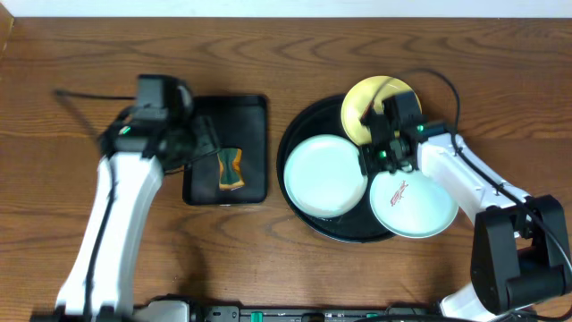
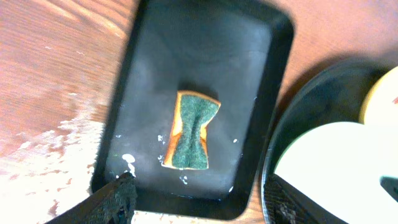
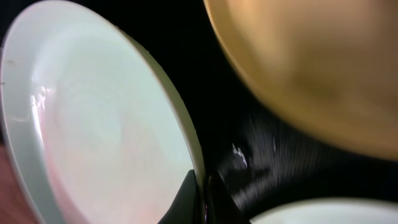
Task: Clean dirty plates on tray and stack at the side
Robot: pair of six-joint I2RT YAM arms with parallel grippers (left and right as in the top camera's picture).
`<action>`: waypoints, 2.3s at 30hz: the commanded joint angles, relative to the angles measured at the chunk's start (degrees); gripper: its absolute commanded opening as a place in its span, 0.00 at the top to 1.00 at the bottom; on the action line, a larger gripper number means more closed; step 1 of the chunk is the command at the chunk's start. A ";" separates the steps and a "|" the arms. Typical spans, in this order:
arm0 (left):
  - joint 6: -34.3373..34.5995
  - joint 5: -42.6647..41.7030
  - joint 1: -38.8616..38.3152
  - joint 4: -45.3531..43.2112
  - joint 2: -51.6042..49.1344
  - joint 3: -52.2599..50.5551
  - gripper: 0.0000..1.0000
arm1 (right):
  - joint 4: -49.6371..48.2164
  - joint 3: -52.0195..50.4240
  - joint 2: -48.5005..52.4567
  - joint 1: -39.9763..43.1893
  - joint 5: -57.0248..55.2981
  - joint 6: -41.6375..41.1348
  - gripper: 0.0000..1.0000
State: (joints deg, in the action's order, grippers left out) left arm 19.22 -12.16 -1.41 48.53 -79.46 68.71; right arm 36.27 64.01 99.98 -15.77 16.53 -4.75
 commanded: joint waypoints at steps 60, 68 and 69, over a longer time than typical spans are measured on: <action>-0.79 1.46 6.49 11.89 19.61 1.66 0.14 | -50.42 13.88 3.08 -42.93 -70.53 38.45 0.99; -0.79 1.46 6.49 11.89 19.61 1.66 0.13 | -50.49 13.88 3.08 -42.95 -70.51 39.17 0.99; -0.79 1.46 6.49 11.89 19.61 1.66 0.14 | -50.51 13.88 3.08 -42.95 -70.51 39.17 0.99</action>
State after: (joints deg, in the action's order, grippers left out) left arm 19.20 -11.62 4.82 60.23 -59.75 69.14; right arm -13.82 77.06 105.03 -58.57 -52.77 33.80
